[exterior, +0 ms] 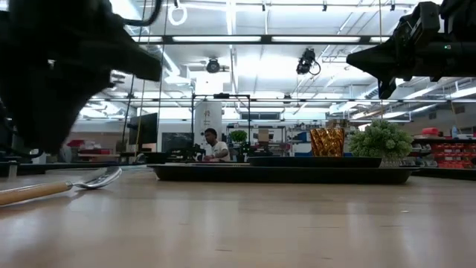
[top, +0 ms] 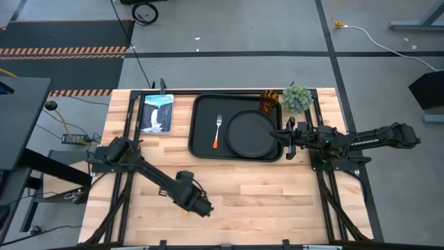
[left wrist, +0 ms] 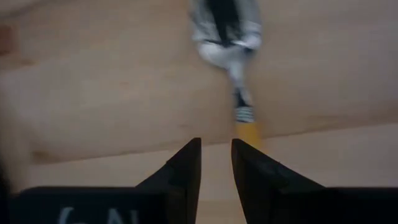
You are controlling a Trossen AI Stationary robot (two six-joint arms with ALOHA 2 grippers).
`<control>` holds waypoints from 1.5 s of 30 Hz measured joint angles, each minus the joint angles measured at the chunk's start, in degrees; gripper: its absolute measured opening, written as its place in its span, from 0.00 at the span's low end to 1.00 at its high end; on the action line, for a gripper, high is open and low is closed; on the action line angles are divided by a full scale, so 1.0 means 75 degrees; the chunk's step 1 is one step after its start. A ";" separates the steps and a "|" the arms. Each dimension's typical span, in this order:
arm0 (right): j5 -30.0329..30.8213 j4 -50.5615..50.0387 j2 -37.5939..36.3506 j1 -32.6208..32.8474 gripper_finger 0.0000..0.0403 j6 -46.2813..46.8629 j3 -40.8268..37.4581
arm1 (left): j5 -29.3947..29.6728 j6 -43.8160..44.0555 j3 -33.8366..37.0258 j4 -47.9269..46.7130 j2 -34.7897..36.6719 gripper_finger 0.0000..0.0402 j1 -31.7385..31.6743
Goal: Pick and place plate/cup/fork/spoon on tray
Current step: Put the yellow spoon on the black tray to the left of the orange fork
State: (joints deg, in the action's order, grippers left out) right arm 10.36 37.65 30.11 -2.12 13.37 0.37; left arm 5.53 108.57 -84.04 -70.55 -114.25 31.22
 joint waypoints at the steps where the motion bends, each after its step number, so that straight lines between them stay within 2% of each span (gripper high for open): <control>1: -0.0001 -0.0003 -0.0003 0.0000 0.06 0.0002 -0.0001 | 0.0012 0.0035 0.0010 -0.0213 0.0041 0.24 0.0077; 6: 0.0002 0.0004 -0.0003 -0.0002 0.06 0.0000 0.0001 | 0.0287 0.0218 0.0013 -0.1169 0.0346 0.18 0.0319; 12: 0.0001 0.0044 0.0012 -0.0001 0.06 0.0000 0.0000 | 0.1019 0.0472 0.0029 -0.1820 0.0732 0.07 0.0544; 15: 0.0002 0.0020 0.0041 -0.0002 0.06 0.0000 0.0002 | 0.1167 0.0639 0.0607 -0.1526 0.1101 0.03 0.0667; 20: 0.0001 0.0039 0.0070 -0.0001 0.06 0.0002 0.0001 | 0.1235 0.0968 0.2097 0.0032 0.1938 0.02 0.0744; 25: -0.0001 0.0019 0.0099 -0.0002 0.06 0.0003 -0.0001 | 0.1211 0.1234 0.2910 0.1587 0.2487 0.06 0.0654; 32: -0.0001 0.0011 0.0099 0.0001 0.06 0.0002 0.0001 | 0.0940 0.1057 0.3021 0.2951 0.2532 0.17 0.0391; 36: 0.0001 0.0012 0.0099 0.0000 0.06 0.0002 0.0000 | 0.0891 0.1033 0.3021 0.3402 0.2445 0.27 0.0164; 41: -0.0001 0.0009 0.0099 0.0001 0.06 0.0001 0.0000 | 0.0158 0.0652 0.3021 0.3464 0.2079 0.40 -0.0117; 45: -0.0001 0.0011 0.0099 0.0001 0.06 0.0003 -0.0001 | 0.0161 0.0368 0.3024 0.3542 0.1975 0.48 -0.0294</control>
State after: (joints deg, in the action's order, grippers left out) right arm 10.35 37.73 30.85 -2.11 13.38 0.36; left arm 6.74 111.33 -61.36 -43.98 -99.44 29.01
